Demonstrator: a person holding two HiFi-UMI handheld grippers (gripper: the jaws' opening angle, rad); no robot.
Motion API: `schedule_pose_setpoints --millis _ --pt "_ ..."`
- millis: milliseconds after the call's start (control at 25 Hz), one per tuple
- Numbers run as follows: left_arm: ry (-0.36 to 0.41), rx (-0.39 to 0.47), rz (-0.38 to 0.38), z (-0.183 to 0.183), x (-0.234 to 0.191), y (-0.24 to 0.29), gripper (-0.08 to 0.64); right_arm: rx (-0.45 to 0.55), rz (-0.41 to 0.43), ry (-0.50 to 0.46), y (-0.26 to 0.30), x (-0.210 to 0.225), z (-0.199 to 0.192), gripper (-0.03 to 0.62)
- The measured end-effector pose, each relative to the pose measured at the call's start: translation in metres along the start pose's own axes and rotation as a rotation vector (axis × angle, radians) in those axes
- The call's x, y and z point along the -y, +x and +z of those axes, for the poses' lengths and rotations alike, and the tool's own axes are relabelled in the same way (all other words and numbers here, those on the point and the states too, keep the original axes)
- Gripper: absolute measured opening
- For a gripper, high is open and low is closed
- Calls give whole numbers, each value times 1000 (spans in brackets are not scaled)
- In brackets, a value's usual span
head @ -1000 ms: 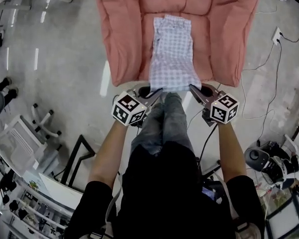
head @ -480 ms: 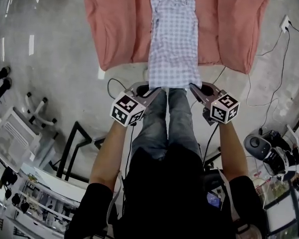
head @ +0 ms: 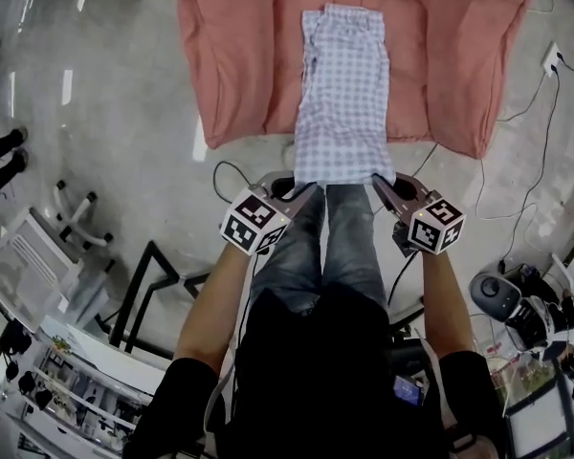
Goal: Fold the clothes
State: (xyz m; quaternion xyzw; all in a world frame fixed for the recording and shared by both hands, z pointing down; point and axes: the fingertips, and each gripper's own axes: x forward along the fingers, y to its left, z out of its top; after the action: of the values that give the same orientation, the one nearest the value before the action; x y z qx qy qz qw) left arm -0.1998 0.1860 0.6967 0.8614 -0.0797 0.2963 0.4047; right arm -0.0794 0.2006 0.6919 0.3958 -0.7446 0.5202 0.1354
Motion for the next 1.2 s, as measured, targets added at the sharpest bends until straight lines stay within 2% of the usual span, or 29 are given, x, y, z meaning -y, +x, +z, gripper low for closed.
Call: schedule_pose_setpoints --millis 200,440,680,920,1200 --pt "11 36 -1 41 -10 -3 46 12 33 -55 -1 5 45 18" --pt "-77 60 -5 95 -33 4 46 -25 90 -66 5 21 96 18" --pt "-87 84 26 150 -68 14 46 -23 127 -47 22 45 151 18" --pt "-101 90 68 192 -106 30 46 -18 117 -37 45 76 191 18" --pt "-86 58 144 222 -147 46 48 -22 58 -24 76 108 224 18"
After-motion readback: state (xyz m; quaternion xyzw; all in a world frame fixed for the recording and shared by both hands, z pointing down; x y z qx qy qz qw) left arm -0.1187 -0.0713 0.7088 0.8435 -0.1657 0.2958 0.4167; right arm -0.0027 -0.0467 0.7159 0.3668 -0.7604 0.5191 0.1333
